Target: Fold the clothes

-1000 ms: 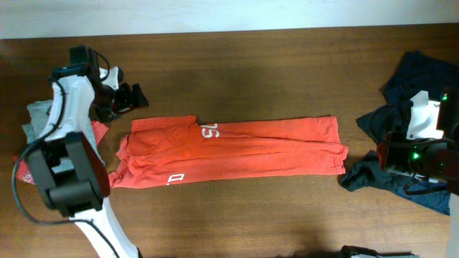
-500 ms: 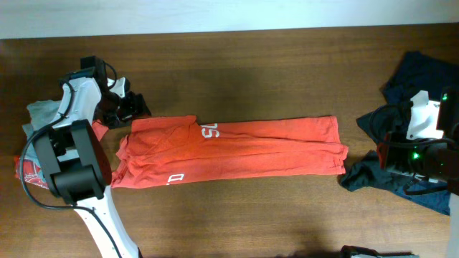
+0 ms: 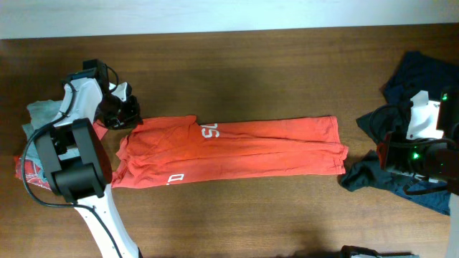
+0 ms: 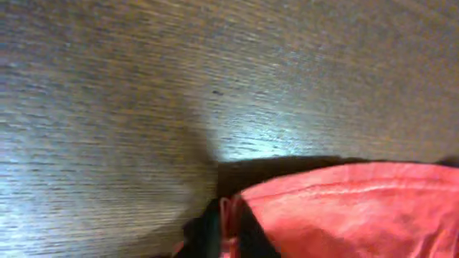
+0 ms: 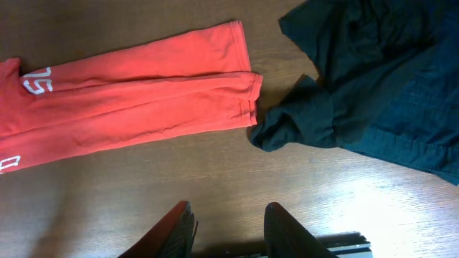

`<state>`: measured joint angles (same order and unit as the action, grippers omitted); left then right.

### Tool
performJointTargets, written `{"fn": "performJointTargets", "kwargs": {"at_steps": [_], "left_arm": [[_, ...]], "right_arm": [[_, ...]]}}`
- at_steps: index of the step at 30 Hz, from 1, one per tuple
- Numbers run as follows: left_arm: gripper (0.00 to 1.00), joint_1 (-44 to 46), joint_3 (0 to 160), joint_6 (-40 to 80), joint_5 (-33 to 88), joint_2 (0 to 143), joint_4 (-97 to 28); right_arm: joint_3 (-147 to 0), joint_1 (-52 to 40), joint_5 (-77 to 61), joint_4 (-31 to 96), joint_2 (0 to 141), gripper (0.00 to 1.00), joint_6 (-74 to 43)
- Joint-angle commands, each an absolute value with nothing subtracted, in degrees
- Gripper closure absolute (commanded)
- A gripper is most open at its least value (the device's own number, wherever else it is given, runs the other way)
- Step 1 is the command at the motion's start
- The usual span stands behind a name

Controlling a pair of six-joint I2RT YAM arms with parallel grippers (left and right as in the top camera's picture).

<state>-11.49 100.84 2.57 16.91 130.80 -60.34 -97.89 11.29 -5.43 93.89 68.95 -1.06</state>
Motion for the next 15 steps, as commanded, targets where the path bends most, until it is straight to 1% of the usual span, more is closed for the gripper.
{"fn": "performJointTargets", "kwargs": {"at_steps": [1,5,10,15], "left_arm": [[1.0,-11.7,101.3,1.2,15.1,132.0,-60.5],[0.99,-11.6,104.5,0.4,16.1,130.7,-62.9],[0.99,-10.5,111.3,-1.6,21.5,126.2,-69.9],[1.0,-6.3,112.5,-2.3,23.2,120.3,-74.8]], "right_arm": [[-97.6,11.7,-5.8,93.9,68.7,0.62,-1.1],[-97.6,11.7,-5.8,93.9,68.7,0.62,-1.1],[-97.6,11.7,-5.8,93.6,68.7,0.62,-1.1],[-97.6,11.7,-5.8,93.2,68.9,0.62,-1.1]]}}
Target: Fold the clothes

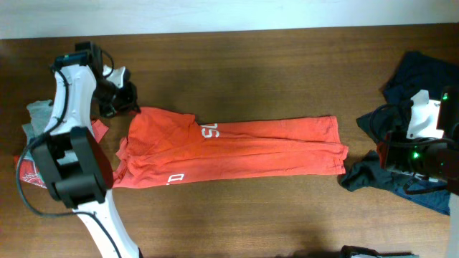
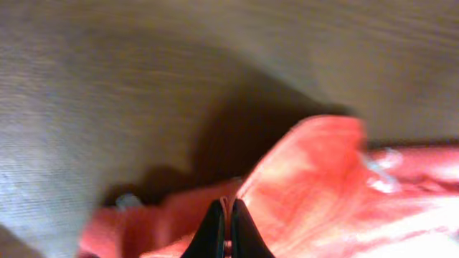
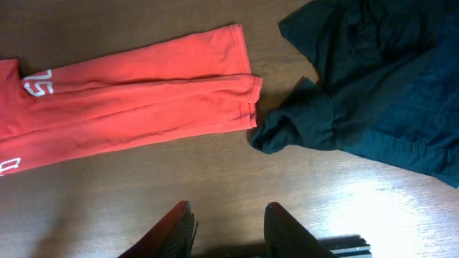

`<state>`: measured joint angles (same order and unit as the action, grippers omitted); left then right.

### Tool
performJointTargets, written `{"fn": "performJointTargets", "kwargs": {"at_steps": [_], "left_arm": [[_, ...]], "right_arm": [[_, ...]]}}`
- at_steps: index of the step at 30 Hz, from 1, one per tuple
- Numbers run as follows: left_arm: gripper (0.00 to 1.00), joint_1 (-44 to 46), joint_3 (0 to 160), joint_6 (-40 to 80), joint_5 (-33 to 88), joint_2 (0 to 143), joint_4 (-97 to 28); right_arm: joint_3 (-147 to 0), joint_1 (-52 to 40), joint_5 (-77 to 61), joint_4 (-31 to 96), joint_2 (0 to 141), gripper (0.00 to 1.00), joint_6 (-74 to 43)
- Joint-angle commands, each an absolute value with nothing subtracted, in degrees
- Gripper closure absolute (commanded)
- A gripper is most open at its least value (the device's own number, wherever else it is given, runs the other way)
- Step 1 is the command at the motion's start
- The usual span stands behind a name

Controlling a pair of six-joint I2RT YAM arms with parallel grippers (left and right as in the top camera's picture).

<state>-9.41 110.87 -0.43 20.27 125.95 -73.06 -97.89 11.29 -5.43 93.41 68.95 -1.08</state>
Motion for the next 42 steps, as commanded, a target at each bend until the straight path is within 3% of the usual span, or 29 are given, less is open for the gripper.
{"fn": "performJointTargets", "kwargs": {"at_steps": [1,17,27,42], "left_arm": [[0.99,-5.1,112.5,-2.3,23.1,119.4,-76.0],[1.0,10.3,112.5,-2.4,23.2,115.5,-90.1],[0.99,18.3,112.4,-2.7,18.9,115.5,-89.1],[0.94,21.8,112.4,-2.6,18.2,115.5,-87.2]], "right_arm": [[-97.6,11.7,-5.8,93.2,69.0,0.62,-1.1],[-97.6,11.7,-5.8,93.3,69.0,0.62,-1.1],[-97.6,11.7,-5.8,93.4,69.0,0.62,-1.1],[-97.6,11.7,-5.8,93.7,69.0,0.62,-1.1]]}}
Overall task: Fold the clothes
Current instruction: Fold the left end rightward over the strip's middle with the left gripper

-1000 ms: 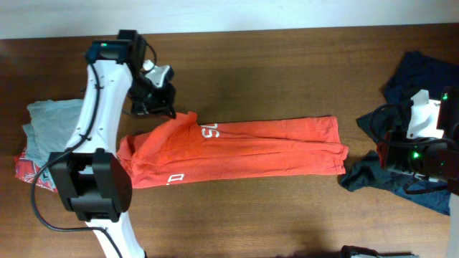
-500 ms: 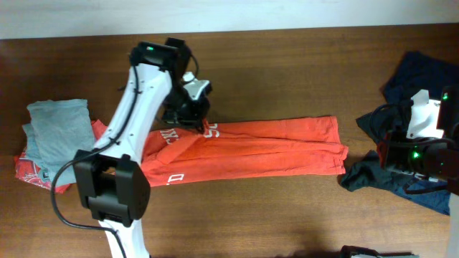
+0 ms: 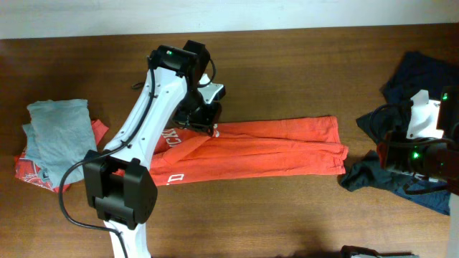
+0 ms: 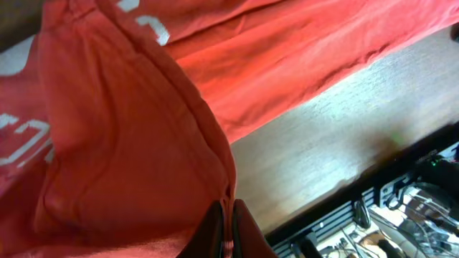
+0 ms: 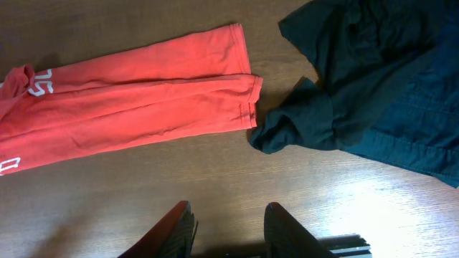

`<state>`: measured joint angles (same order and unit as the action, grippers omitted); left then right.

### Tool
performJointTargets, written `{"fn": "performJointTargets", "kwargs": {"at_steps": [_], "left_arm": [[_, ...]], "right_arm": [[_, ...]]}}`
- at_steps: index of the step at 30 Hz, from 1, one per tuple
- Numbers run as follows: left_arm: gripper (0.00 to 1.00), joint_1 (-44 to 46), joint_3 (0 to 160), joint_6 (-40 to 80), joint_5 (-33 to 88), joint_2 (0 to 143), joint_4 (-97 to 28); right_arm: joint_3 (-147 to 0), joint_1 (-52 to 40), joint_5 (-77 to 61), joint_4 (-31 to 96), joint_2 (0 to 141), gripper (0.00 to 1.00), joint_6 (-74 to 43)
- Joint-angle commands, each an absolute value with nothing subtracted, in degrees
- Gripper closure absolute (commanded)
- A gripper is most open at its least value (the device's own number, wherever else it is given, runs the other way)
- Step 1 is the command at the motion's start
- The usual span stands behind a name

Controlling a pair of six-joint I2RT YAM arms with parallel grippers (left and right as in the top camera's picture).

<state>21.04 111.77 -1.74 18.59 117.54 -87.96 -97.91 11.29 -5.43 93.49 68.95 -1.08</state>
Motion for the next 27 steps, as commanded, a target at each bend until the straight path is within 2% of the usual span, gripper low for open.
{"fn": "performJointTargets", "kwargs": {"at_steps": [1,2,3,8,15,19,27], "left_arm": [[0.91,22.2,112.4,-2.4,18.2,115.5,-86.4],[0.79,22.3,112.4,-2.1,18.3,115.5,-85.9],[0.61,22.4,112.4,-1.8,18.4,115.5,-85.3],[0.37,23.0,112.4,-1.3,21.9,115.5,-81.4],[0.36,23.0,112.4,-1.3,20.7,115.5,-84.2],[0.38,22.8,112.5,-0.8,14.5,115.3,-87.7],[0.37,18.5,112.4,4.8,-1.0,103.5,-85.0]], "right_arm": [[-97.6,11.7,-5.8,93.7,69.0,0.62,-1.1],[-97.6,11.7,-5.8,93.7,69.0,0.62,-1.1],[-97.6,11.7,-5.8,93.7,69.0,0.62,-1.1],[-97.6,11.7,-5.8,93.7,69.0,0.62,-1.1],[-97.6,11.7,-5.8,93.7,69.0,0.62,-1.1],[-97.6,11.7,-5.8,93.6,69.0,0.62,-1.1],[-96.8,11.7,-10.0,91.9,73.4,0.41,0.7]]}}
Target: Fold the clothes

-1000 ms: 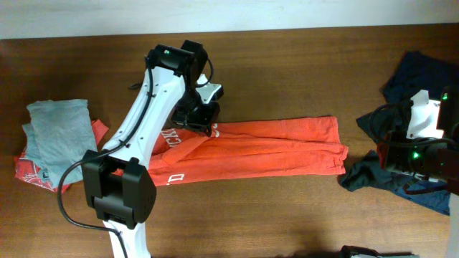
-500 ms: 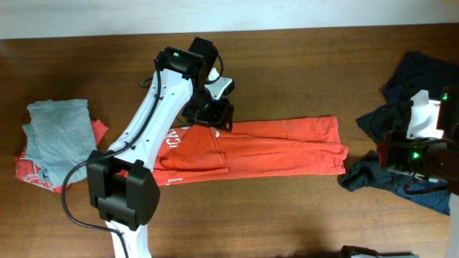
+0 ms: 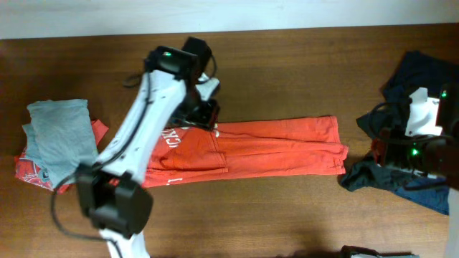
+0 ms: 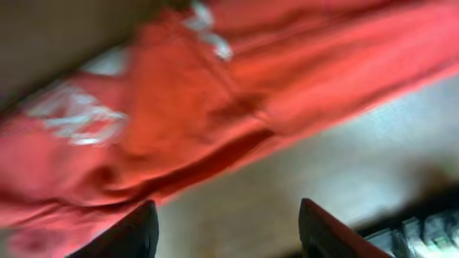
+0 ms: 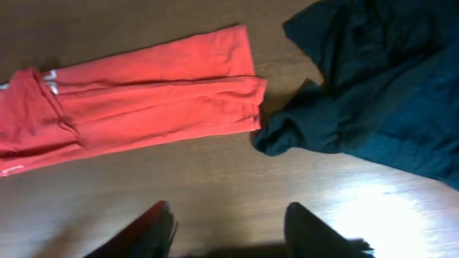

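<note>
Orange-red trousers (image 3: 251, 152) with white lettering lie across the middle of the table, legs reaching right to about the cuffs (image 3: 336, 147). Their waist end is folded over onto the legs near the flap (image 3: 197, 147). My left gripper (image 3: 208, 113) hovers over that folded end, open and holding nothing; the left wrist view shows the blurred red cloth (image 4: 215, 100) beyond its spread fingers (image 4: 140, 229). At the far right my right gripper (image 5: 229, 229) stands open above bare wood, near the trouser cuffs (image 5: 247, 100).
A pile of dark navy and black clothes (image 3: 401, 172) lies at the right edge, also seen as dark cloth (image 5: 358, 100). A folded grey shirt (image 3: 57, 136) on a red garment (image 3: 32, 172) sits at the left. The table's far edge runs along the top.
My left gripper has let go of the trousers' waist corner and now stands open. The waist lies folded flat over the legs. My right gripper's fingers stand a little wider apart.
My left gripper was shut on the trousers' waist corner at the far left. It then held that corner raised, and later held it over the middle of the trousers. Now the waist lies folded over and the gripper is open. The right arm stayed put.
</note>
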`<state>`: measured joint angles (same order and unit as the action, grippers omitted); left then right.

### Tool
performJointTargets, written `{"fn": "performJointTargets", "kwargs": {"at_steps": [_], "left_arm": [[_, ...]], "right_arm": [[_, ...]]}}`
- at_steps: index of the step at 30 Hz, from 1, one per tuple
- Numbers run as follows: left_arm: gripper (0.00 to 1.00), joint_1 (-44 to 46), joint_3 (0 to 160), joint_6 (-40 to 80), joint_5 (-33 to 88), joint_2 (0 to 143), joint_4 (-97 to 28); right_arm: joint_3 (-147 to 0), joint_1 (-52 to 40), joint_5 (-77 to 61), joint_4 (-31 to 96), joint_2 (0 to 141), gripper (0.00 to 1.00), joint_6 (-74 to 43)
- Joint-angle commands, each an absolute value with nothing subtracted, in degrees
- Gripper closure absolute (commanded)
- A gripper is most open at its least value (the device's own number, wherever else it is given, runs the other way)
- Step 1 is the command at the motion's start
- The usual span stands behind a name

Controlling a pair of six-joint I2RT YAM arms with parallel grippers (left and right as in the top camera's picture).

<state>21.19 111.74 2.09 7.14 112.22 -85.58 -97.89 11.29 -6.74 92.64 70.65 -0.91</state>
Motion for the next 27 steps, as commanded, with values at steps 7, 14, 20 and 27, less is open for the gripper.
{"fn": "performJointTargets", "kwargs": {"at_steps": [7,14,20,27], "left_arm": [[0.32,8.3,112.4,8.1,-4.3,96.3,-86.1],[0.3,1.0,110.0,8.3,0.4,96.6,-87.9],[0.3,1.1,105.5,8.1,0.4,96.6,-85.9],[0.3,1.1,101.7,8.1,0.4,96.6,-83.9]], "right_arm": [[-90.5,11.9,-14.7,85.5,83.1,0.36,5.4],[-84.9,15.5,-22.3,81.1,97.8,0.28,15.0],[-85.0,18.4,-27.1,75.1,107.5,0.27,19.1],[-84.9,18.4,-22.2,72.2,114.2,0.26,19.2]]}}
